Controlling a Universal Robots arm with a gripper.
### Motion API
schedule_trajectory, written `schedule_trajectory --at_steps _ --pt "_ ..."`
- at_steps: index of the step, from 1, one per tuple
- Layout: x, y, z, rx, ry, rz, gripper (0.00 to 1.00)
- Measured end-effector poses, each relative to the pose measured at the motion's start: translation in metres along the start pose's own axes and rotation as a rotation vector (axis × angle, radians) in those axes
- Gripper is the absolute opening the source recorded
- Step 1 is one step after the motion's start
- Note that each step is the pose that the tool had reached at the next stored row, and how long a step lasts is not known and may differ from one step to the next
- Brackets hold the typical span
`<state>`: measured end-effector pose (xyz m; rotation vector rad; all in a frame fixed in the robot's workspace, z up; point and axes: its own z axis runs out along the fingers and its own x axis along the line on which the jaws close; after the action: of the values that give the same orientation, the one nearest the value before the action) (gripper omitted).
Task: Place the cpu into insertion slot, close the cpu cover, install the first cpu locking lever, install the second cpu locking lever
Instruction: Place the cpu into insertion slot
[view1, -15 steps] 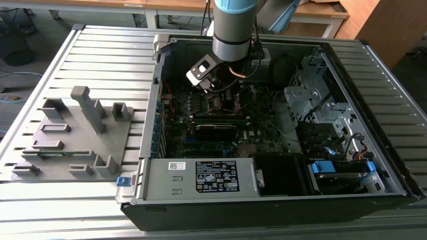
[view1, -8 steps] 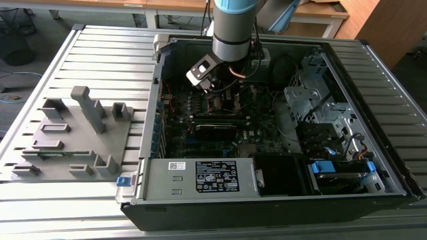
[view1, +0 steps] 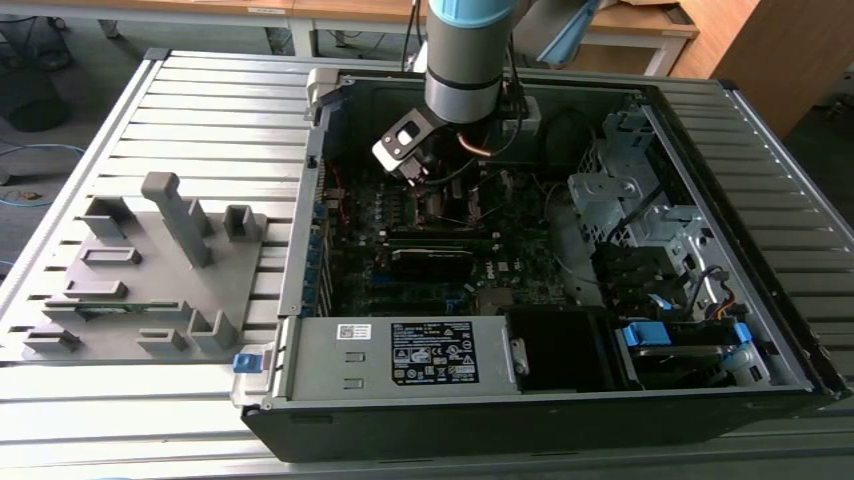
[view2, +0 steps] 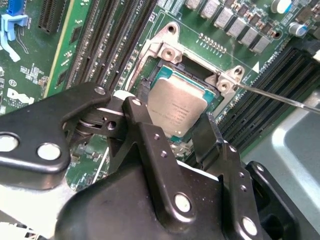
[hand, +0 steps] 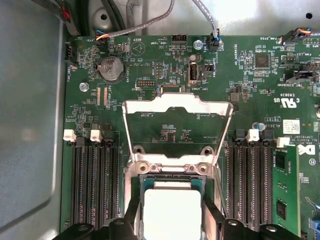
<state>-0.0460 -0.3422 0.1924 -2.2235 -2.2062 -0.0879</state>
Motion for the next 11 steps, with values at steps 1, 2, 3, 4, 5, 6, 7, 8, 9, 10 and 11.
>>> schedule_trajectory --at_steps 1,2,3,4,5,6,7,8,9,10,11 --pt "0.0001 0.0001 -0.0015 0.0 0.0 0.0 0.6" --pt "0.0002 0.0001 -0.0034 0.0001 -0.0001 0.0 0.6" --pt "0.0003 0.0002 -0.0052 0.0 0.0001 0.0 0.6" --pt "0.0003 0.0002 -0.0069 0.0 0.0001 0.0 0.6" --pt "0.0004 0.0003 -0.0087 0.0 -0.0001 0.0 0.6" --pt "0.0005 0.0003 -0.0105 0.0 0.0 0.0 0.6" --pt "0.0005 0.0004 -0.0114 0.0 0.0 0.0 0.6" --pt "0.0006 0.0004 -0.0114 -0.0001 0.0002 0.0 0.6" --pt "0.0006 0.0004 -0.0114 -0.0001 0.0002 0.0 0.6" --pt "0.0006 0.0004 -0.0114 -0.0001 0.0003 0.0 0.6" --pt "0.0006 0.0004 -0.0115 -0.0001 0.0003 0.0 0.6"
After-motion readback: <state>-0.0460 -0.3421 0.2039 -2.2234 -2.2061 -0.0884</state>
